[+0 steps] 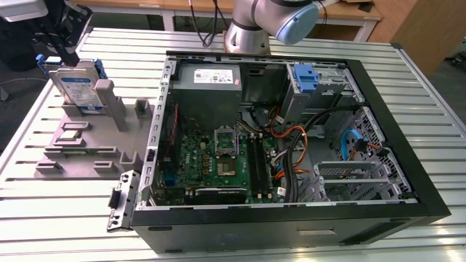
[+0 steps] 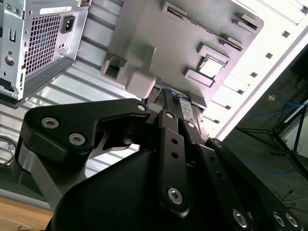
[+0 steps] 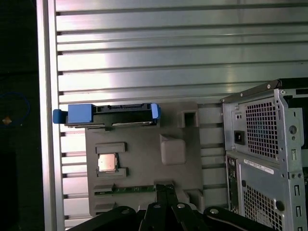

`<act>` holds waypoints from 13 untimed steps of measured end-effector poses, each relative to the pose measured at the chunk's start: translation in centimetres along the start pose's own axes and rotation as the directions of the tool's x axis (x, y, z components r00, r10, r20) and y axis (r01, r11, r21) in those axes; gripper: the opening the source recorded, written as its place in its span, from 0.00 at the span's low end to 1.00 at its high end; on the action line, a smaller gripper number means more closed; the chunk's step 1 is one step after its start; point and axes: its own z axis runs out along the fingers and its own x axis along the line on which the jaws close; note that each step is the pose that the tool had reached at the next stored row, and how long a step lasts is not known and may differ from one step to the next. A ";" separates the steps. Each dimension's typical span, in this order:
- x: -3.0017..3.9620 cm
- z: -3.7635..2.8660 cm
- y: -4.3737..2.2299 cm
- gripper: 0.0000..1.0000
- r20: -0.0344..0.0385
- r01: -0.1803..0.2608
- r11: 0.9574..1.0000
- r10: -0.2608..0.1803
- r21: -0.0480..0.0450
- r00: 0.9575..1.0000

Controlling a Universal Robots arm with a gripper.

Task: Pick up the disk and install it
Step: 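Reach for the disk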

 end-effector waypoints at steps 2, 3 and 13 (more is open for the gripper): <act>0.02 0.00 0.00 0.11 0.000 0.000 1.000 0.000 0.000 1.000; 0.03 0.00 0.00 0.11 0.000 0.000 1.000 0.000 0.000 1.000; 0.45 0.11 -0.03 0.11 0.000 0.000 1.000 0.000 0.000 1.000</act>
